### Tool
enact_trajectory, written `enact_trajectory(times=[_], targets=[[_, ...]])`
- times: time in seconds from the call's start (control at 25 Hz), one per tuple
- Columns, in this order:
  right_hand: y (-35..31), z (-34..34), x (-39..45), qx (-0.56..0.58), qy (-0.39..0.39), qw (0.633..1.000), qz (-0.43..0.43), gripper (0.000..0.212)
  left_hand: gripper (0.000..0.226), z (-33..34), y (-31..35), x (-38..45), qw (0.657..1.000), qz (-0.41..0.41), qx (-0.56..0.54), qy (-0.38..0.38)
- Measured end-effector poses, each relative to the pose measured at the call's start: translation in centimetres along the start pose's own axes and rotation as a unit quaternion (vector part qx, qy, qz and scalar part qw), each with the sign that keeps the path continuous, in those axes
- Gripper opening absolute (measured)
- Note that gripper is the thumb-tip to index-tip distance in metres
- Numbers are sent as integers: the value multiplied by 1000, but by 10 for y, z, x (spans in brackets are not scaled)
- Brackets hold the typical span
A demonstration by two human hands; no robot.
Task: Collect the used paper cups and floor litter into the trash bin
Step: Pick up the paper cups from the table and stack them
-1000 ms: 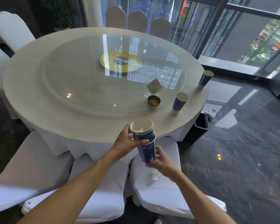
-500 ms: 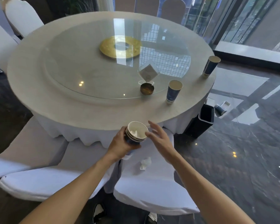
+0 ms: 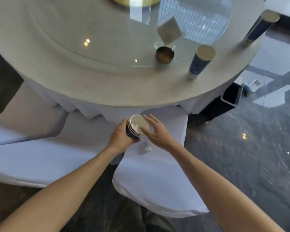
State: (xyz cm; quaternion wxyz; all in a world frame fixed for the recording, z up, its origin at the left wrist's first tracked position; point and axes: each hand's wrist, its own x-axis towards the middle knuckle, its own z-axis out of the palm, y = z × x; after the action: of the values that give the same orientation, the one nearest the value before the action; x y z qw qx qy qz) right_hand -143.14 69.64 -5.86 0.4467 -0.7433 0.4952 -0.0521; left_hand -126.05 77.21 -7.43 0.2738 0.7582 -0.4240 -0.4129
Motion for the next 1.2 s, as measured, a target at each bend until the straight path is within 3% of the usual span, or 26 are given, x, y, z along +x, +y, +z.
enact_trajectory(times=[0.12, 0.36, 0.52, 0.6, 0.72, 0.92, 1.2], targets=[[57, 25, 36, -32, 20, 995, 93, 57, 91, 11, -35, 33, 1000, -17, 9, 3], [173, 77, 100, -225, -173, 941, 185, 75, 98, 34, -110, 87, 997, -34, 44, -58], [208, 135, 102, -255, -200, 928, 186, 85, 98, 52, -132, 94, 997, -43, 28, -51], [219, 163, 97, -241, -243, 919, 196, 79, 99, 63, -136, 90, 997, -47, 20, -65], [227, 183, 83, -214, -289, 907, 219, 44, 101, 71, -139, 82, 995, -48, 16, -81], [209, 140, 63, -218, -233, 926, 203, 23, 97, 66, -120, 64, 994, -50, 12, -95], [108, 5, 33, -72, -6, 981, 180, 19, 92, 55, -39, 27, 996, 4, 19, -87]])
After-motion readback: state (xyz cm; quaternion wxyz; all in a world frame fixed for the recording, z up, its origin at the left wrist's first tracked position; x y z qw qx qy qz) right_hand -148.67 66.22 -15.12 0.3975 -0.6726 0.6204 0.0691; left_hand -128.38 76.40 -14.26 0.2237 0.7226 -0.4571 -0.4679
